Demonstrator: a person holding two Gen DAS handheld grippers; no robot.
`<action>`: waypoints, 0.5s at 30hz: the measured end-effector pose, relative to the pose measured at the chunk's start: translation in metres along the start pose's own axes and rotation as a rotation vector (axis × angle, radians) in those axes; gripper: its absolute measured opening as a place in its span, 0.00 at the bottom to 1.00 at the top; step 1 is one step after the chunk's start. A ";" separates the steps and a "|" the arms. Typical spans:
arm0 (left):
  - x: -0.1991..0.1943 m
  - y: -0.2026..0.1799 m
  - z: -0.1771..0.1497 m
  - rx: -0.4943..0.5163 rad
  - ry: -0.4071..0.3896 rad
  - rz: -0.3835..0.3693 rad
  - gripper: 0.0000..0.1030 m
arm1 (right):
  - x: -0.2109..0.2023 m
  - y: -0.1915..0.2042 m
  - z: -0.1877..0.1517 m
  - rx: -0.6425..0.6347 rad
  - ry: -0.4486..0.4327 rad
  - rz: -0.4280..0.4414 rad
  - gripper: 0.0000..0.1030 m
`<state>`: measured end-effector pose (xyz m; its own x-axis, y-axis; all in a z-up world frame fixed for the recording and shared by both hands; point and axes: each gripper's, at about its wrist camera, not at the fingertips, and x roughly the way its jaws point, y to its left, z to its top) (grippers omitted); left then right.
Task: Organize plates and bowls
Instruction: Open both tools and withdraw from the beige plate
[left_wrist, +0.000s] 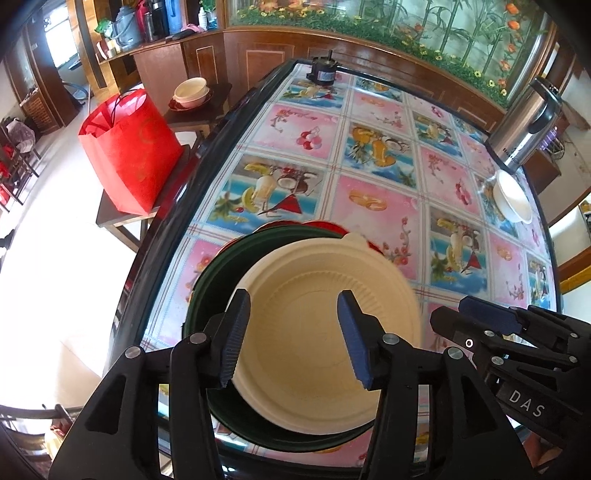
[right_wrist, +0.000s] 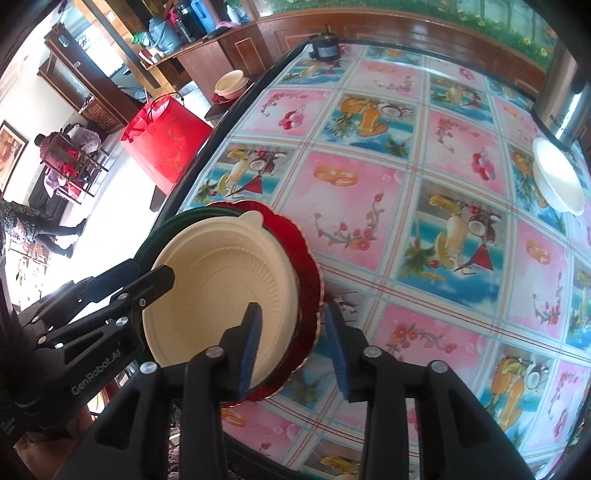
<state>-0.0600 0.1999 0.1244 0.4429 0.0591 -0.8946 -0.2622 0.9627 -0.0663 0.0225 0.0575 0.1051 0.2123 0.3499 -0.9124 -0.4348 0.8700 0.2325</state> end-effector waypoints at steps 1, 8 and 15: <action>0.000 -0.003 0.001 0.006 0.001 0.000 0.48 | -0.001 -0.003 0.000 0.007 -0.003 0.000 0.36; 0.003 -0.024 0.010 0.030 0.003 -0.023 0.48 | -0.012 -0.021 0.000 0.041 -0.022 -0.020 0.38; 0.011 -0.056 0.019 0.068 0.015 -0.059 0.48 | -0.019 -0.052 -0.005 0.101 -0.027 -0.040 0.40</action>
<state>-0.0243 0.1515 0.1265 0.4431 -0.0020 -0.8965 -0.1765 0.9802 -0.0894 0.0370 0.0041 0.1085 0.2520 0.3225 -0.9124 -0.3355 0.9135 0.2302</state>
